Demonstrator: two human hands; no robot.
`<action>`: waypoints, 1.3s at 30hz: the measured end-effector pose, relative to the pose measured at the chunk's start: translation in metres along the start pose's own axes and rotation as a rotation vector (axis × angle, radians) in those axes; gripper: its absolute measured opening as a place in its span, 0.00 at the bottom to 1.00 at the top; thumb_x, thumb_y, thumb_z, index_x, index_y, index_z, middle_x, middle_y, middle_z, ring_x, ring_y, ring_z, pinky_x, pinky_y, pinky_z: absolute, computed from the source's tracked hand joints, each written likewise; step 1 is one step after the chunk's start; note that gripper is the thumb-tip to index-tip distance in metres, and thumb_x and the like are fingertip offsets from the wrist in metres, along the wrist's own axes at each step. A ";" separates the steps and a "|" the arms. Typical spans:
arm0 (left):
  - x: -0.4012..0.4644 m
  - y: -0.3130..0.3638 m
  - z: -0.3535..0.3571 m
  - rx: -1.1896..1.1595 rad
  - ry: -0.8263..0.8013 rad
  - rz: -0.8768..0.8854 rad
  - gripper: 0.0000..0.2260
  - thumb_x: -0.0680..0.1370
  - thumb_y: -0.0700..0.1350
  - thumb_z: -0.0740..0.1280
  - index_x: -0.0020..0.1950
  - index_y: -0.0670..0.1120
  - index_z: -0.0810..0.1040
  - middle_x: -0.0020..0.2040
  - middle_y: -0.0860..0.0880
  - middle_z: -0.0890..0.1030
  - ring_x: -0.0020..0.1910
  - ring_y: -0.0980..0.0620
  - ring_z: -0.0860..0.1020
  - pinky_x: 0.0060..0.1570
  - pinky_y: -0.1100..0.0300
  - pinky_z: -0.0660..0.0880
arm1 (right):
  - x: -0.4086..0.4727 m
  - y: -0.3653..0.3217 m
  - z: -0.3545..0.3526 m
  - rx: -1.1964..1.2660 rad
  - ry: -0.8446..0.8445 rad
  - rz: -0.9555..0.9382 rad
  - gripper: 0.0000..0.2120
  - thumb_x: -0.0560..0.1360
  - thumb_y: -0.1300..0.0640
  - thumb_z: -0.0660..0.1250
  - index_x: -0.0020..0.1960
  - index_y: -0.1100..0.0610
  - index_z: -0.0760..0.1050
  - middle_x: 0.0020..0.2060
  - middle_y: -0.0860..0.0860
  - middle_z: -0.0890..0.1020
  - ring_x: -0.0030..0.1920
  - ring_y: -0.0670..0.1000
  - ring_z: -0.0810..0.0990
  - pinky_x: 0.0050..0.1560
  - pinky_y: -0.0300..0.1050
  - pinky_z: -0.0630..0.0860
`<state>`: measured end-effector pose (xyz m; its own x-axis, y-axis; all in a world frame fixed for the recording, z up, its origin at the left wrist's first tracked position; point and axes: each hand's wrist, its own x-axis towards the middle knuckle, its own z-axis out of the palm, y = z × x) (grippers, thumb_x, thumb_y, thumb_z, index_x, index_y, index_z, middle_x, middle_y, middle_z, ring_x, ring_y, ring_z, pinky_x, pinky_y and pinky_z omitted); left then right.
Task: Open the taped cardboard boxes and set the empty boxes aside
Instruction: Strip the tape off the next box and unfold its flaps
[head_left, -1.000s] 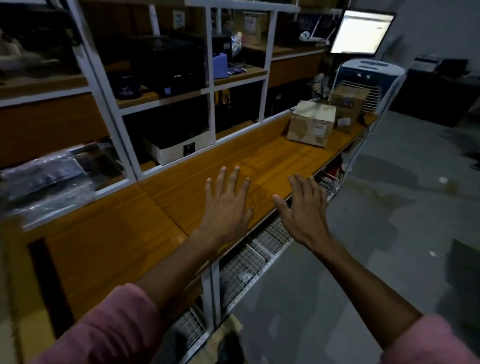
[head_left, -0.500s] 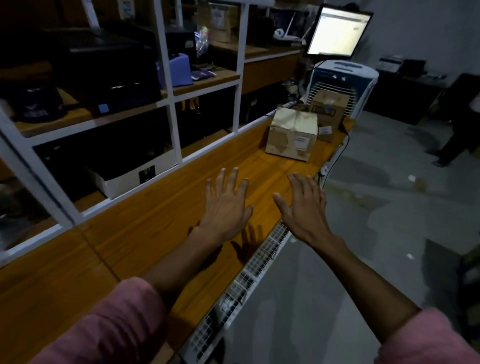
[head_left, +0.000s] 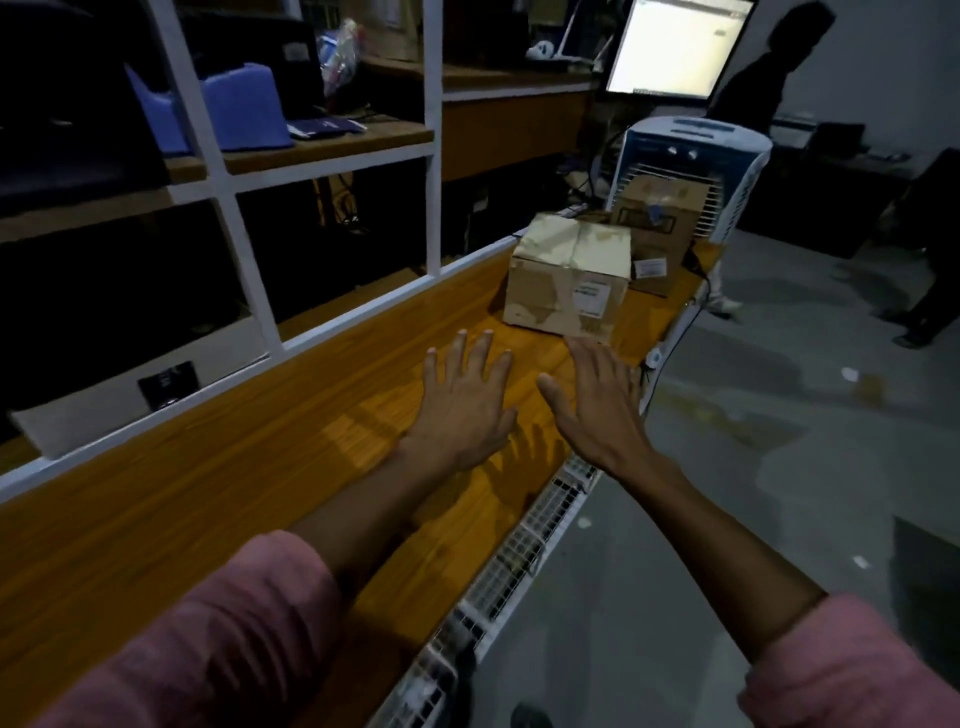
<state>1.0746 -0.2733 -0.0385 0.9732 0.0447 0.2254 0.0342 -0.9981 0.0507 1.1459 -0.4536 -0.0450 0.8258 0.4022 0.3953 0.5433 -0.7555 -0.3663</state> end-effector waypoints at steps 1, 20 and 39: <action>0.017 0.001 0.010 0.011 0.011 -0.004 0.32 0.84 0.61 0.57 0.83 0.50 0.51 0.84 0.44 0.46 0.82 0.39 0.42 0.77 0.33 0.45 | 0.013 0.011 0.007 0.011 -0.005 0.002 0.40 0.79 0.27 0.44 0.78 0.54 0.61 0.77 0.55 0.64 0.77 0.58 0.60 0.74 0.65 0.59; 0.274 0.055 0.123 0.011 -0.086 -0.141 0.31 0.82 0.58 0.59 0.81 0.48 0.55 0.83 0.42 0.52 0.82 0.38 0.47 0.76 0.32 0.49 | 0.248 0.201 0.095 0.063 -0.041 -0.100 0.33 0.81 0.37 0.52 0.78 0.56 0.64 0.79 0.57 0.61 0.80 0.64 0.51 0.75 0.65 0.54; 0.288 0.045 0.168 -0.150 0.015 -0.045 0.32 0.84 0.49 0.59 0.83 0.43 0.46 0.84 0.40 0.49 0.80 0.39 0.57 0.72 0.37 0.62 | 0.232 0.187 0.135 -0.123 -0.075 -0.134 0.25 0.82 0.45 0.55 0.77 0.51 0.66 0.77 0.51 0.65 0.78 0.62 0.55 0.68 0.70 0.66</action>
<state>1.3942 -0.3118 -0.1346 0.9679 0.0909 0.2344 0.0419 -0.9777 0.2058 1.4592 -0.4318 -0.1354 0.7587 0.5376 0.3680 0.6304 -0.7483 -0.2065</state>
